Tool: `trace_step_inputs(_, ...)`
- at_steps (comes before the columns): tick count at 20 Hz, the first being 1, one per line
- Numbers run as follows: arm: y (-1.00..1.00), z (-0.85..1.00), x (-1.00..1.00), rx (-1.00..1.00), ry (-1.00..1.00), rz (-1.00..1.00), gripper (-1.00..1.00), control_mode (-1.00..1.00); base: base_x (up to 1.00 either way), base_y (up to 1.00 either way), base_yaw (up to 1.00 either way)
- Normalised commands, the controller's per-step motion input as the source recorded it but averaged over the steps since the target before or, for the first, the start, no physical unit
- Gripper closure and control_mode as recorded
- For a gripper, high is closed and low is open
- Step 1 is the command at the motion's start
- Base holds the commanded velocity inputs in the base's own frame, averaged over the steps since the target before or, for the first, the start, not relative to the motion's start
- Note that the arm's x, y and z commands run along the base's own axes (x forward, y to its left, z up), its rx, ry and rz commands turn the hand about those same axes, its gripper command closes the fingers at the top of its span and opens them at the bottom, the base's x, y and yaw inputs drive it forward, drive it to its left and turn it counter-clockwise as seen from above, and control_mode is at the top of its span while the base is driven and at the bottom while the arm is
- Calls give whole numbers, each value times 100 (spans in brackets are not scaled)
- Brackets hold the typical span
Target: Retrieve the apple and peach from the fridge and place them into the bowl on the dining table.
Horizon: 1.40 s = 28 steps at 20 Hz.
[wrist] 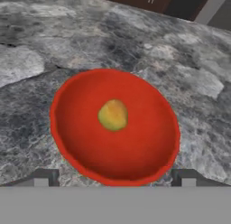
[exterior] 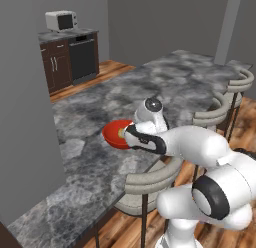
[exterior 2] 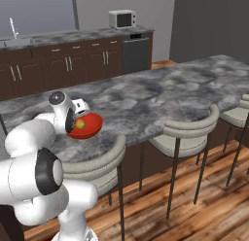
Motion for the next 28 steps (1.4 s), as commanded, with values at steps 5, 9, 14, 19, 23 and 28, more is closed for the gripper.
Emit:
trace_step_inputs(5,-36,98,-100,0,-4,0,-100,-100,0,0,0)
trace_step_inputs(9,-31,100,-100,0,0,0,-100,-100,0,0,0)
trace_step_inputs(14,-13,100,-100,0,-1,0,-100,-100,0,0,0)
trace_step_inputs(19,0,80,-99,-1,-10,0,-100,-100,0,0,0)
trace_step_inputs(23,-1,63,-100,-1,-17,0,-100,-100,0,0,0)
trace_step_inputs(28,-9,18,-94,0,-18,0,-100,-100,0,0,0)
